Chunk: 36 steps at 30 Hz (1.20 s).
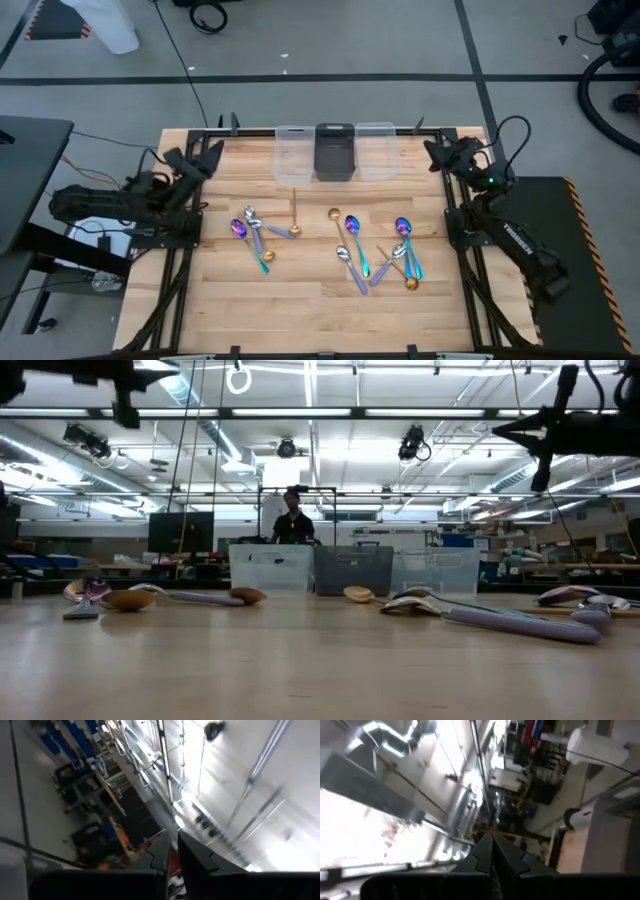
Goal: Sort silverware by color (type)
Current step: Put the blue spoon into the right transparent bin
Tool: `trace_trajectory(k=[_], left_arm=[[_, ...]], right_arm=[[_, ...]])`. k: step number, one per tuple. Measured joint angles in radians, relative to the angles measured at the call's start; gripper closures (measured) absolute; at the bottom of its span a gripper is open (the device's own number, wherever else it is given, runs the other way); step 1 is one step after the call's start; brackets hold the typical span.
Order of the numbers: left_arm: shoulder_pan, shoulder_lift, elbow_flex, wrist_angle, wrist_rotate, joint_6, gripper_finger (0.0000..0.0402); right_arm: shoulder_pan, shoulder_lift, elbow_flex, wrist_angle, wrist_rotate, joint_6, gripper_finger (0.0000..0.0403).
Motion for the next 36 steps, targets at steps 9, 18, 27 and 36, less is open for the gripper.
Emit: trace_trajectory(k=[9, 18, 27, 36], left_arm=[[0.096, 0.063, 0.244, -0.553, 0.051, -0.157, 0.0358], [0.214, 0.145, 0.259, -0.615, 0.319, -0.27, 0.0332], [0.342, 0.217, 0.26, -0.726, 0.703, -0.287, 0.0266], [0.372, 0.251, 0.26, -0.753, 0.819, -0.193, 0.023]], right_arm=[[0.11, 0.22, 0.272, -0.361, -0.087, -0.4, 0.0383], [0.318, 0.406, 0.51, -0.698, 0.057, -0.649, 0.0383], [0.66, 0.568, 0.601, -0.817, 0.374, -0.557, 0.0361], [0.96, 0.735, 0.601, -0.829, 0.513, -0.352, 0.0322]])
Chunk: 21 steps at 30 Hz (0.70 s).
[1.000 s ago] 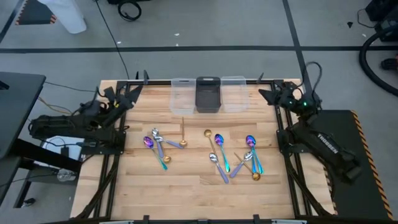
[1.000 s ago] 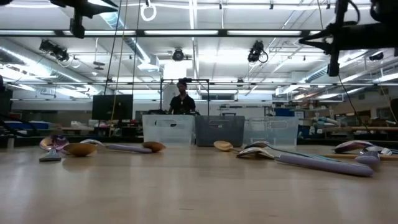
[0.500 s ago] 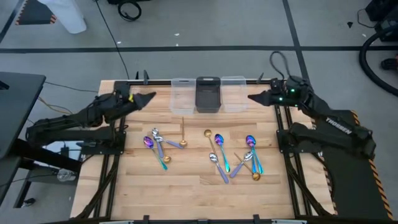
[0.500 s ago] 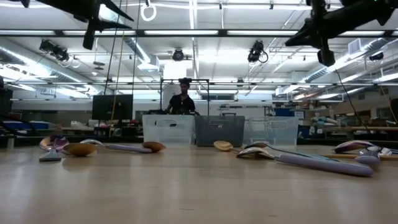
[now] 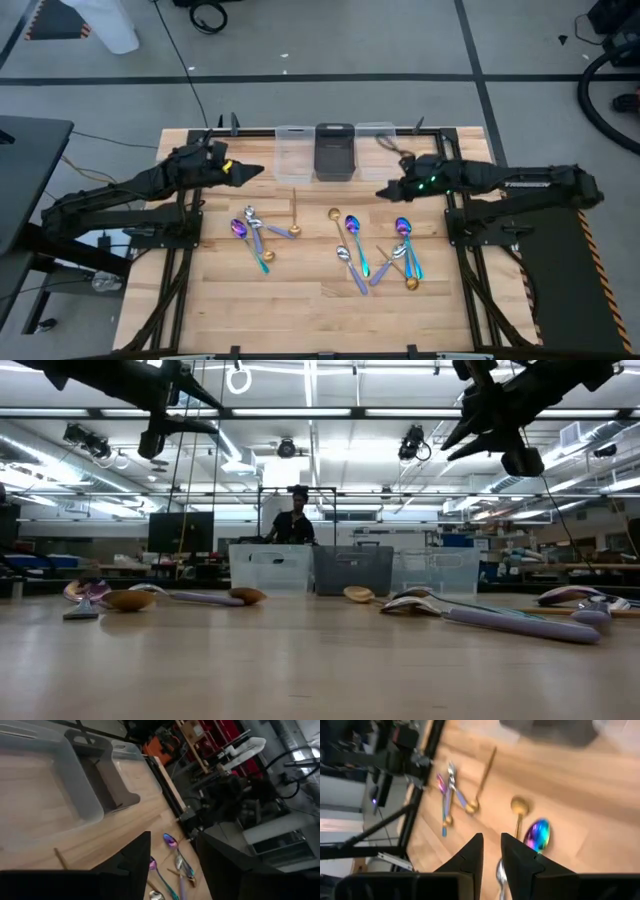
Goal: Sort silverware by color (type)
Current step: Put the blue spoon into the right transparent bin
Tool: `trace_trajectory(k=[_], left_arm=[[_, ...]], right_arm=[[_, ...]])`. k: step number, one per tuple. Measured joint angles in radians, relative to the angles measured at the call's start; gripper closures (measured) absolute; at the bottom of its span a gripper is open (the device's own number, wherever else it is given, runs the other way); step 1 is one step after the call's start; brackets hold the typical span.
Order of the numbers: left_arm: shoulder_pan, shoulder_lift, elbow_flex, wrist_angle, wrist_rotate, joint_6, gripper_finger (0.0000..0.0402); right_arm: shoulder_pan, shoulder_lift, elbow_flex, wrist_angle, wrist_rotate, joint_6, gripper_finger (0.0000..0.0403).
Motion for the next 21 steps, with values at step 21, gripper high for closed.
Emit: trace_trajectory(k=[21], left_arm=[[0.092, 0.002, 0.0, 0.023, -0.008, 0.088, 0.0221]], right_arm=[[0.232, 0.623, 0.424, -0.32, 0.021, -0.008, 0.031]])
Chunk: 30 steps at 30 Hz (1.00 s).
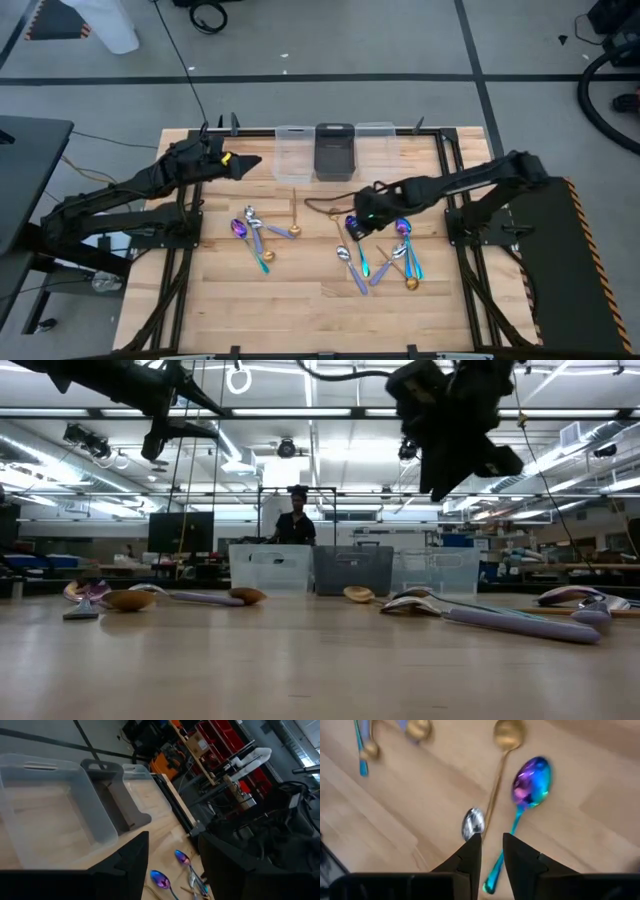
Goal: Sort silverware by color (type)
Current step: Put the blue spoon into the right transparent bin
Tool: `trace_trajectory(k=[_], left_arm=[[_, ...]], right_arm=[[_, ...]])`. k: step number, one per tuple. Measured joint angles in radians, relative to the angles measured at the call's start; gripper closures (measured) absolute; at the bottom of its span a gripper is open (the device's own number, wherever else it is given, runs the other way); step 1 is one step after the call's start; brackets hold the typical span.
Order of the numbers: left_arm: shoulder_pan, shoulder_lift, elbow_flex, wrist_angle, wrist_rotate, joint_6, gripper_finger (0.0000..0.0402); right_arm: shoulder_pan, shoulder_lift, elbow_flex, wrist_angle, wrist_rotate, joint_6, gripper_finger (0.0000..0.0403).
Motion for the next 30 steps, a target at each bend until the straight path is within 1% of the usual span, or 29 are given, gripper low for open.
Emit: trace_trajectory(k=[4, 7, 9, 12, 15, 19, 25, 30], left_arm=[[0.003, 0.0, 0.0, -0.002, 0.0, 0.002, 0.0221], [0.003, 0.0, 0.0, -0.007, 0.0, 0.002, 0.0221], [0.002, 0.0, 0.0, -0.007, 0.003, 0.014, 0.0221], [0.001, 0.0, 0.0, -0.007, 0.023, 0.043, 0.0221], [0.001, 0.0, 0.0, -0.007, 0.04, 0.04, 0.0221], [0.001, 0.0, 0.0, -0.027, 0.052, 0.044, 0.0221], [0.001, 0.0, 0.0, -0.075, 0.053, 0.044, 0.0221], [0.001, 0.0, 0.0, -0.074, 0.053, 0.073, 0.0221]], right_arm=[[0.005, 0.11, 0.048, -0.006, -0.088, -0.042, 0.0285], [0.009, 0.169, 0.084, -0.019, -0.107, -0.058, 0.0253], [0.011, 0.197, 0.101, -0.042, -0.1, -0.059, 0.023], [0.016, 0.224, 0.111, -0.079, -0.059, -0.049, 0.0202], [0.021, 0.249, 0.11, -0.097, -0.028, -0.047, 0.0186], [0.027, 0.272, 0.109, -0.094, -0.001, -0.05, 0.0181], [0.051, 0.3, 0.109, -0.076, 0.063, 0.012, 0.0192], [0.072, 0.348, 0.108, -0.067, 0.102, 0.066, 0.0197]])
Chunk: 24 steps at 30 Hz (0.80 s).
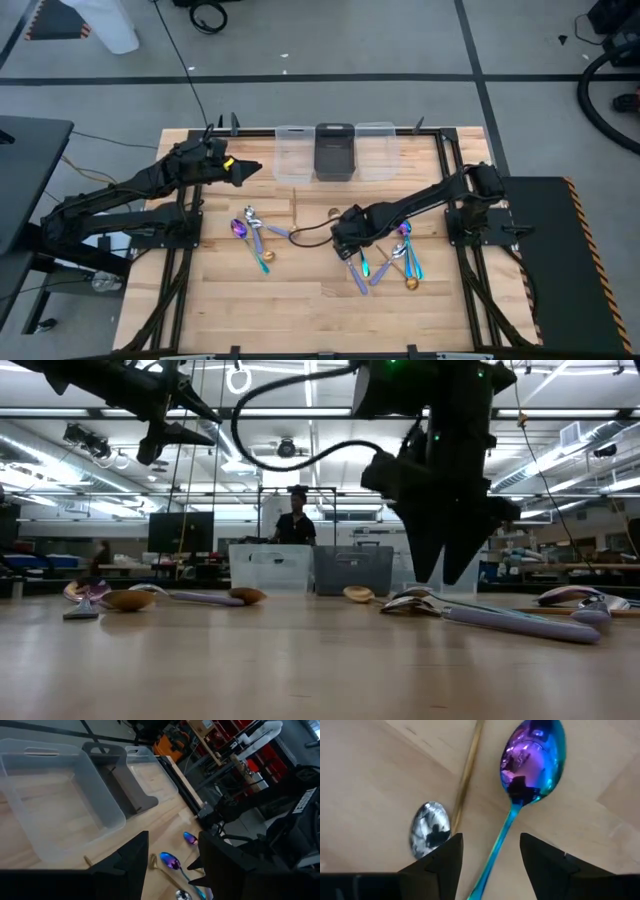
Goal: Sort silverware by color (type)
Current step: Put the blue spoon into the right transparent bin
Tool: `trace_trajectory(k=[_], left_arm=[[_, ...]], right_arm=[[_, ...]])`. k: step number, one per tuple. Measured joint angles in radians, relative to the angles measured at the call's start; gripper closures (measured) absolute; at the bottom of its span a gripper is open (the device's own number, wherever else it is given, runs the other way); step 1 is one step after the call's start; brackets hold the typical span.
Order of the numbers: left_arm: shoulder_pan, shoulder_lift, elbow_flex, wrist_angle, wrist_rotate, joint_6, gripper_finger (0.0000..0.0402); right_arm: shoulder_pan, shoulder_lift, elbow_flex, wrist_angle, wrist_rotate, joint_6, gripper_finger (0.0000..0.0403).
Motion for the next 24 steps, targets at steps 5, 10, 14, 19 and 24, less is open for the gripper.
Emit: trace_trajectory(k=[5, 10, 14, 19, 24], left_arm=[[0.0, 0.0, 0.0, 0.002, 0.005, -0.026, 0.0221], [0.0, 0.0, 0.0, 0.001, 0.046, -0.026, 0.0221], [0.0, 0.0, 0.0, 0.0, 0.072, -0.026, 0.0221], [0.0, 0.0, 0.0, -0.002, 0.077, -0.027, 0.0221], [0.0, 0.0, 0.0, -0.001, 0.097, -0.027, 0.0221]], right_arm=[[0.006, 0.06, -0.001, 0.05, 0.042, 0.02, 0.0199], [0.001, 0.092, 0.002, 0.08, 0.044, 0.045, 0.0208], [0.001, 0.09, 0.002, 0.076, 0.049, 0.06, 0.022], [0.0, 0.09, 0.002, 0.076, 0.048, 0.036, 0.0246], [0.0, 0.091, 0.002, 0.076, 0.047, 0.02, 0.0286]])
